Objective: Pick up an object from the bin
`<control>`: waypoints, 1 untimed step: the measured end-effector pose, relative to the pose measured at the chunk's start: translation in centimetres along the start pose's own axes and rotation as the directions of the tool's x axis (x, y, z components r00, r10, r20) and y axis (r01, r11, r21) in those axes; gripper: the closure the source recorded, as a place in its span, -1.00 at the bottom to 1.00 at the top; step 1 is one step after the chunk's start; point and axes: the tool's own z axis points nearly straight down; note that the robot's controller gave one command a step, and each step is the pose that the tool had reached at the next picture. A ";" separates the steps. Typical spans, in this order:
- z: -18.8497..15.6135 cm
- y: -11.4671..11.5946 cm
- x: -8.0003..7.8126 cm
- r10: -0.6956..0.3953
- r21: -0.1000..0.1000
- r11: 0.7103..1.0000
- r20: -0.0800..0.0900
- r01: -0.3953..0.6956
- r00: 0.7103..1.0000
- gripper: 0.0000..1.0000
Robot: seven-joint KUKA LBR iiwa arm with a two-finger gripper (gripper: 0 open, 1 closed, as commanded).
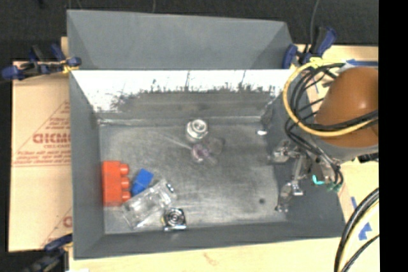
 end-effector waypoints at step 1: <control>7.3 8.8 -8.0 -0.224 0.000 0.974 0.009 0.224 0.974 -1.00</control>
Offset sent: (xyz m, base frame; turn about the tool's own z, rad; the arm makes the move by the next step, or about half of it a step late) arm 0.0788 0.0865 -0.0731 -0.2244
